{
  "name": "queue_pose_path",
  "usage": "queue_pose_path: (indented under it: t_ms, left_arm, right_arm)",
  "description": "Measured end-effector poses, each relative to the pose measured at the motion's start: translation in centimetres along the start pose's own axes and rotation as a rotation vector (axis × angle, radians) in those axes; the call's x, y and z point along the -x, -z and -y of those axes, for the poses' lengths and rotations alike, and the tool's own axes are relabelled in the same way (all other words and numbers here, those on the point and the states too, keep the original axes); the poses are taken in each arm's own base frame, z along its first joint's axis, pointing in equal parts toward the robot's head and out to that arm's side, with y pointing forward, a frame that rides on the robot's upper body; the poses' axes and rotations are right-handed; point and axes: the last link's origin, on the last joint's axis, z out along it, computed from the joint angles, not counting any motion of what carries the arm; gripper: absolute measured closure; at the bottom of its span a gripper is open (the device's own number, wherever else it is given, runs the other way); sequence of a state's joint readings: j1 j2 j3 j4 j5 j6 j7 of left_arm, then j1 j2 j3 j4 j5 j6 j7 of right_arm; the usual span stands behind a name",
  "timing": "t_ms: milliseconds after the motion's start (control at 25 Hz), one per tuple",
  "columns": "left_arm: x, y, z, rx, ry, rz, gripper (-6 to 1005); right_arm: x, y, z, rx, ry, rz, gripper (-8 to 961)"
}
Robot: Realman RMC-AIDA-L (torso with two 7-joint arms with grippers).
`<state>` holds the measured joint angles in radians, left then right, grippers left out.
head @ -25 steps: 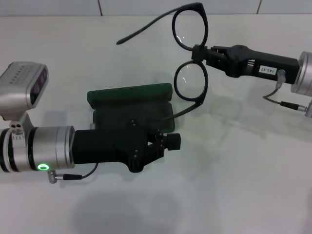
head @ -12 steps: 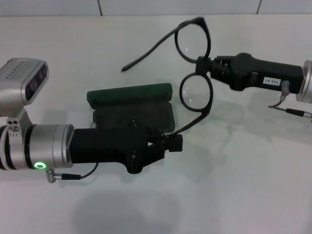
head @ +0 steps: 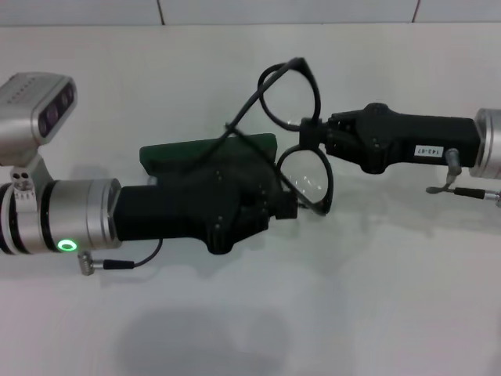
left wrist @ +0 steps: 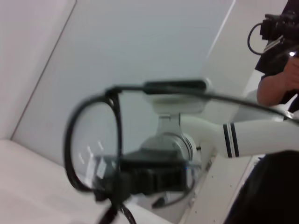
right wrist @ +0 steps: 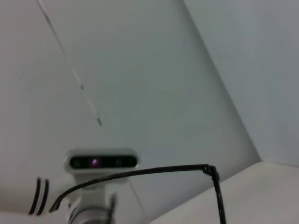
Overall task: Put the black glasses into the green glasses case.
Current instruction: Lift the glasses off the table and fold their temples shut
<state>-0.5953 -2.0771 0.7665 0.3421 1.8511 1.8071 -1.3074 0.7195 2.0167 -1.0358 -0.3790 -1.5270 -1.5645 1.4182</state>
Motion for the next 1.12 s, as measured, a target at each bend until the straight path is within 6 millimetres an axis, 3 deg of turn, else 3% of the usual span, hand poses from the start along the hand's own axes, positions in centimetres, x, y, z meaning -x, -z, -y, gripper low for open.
queue_pose_path:
  t_ms: [1120]
  left_arm:
    - [-1.4, -0.4, 0.4, -0.003, -0.021, -0.047, 993]
  right_arm:
    - [-0.8, -0.1, -1.0, 0.058, 0.014, -0.056, 891]
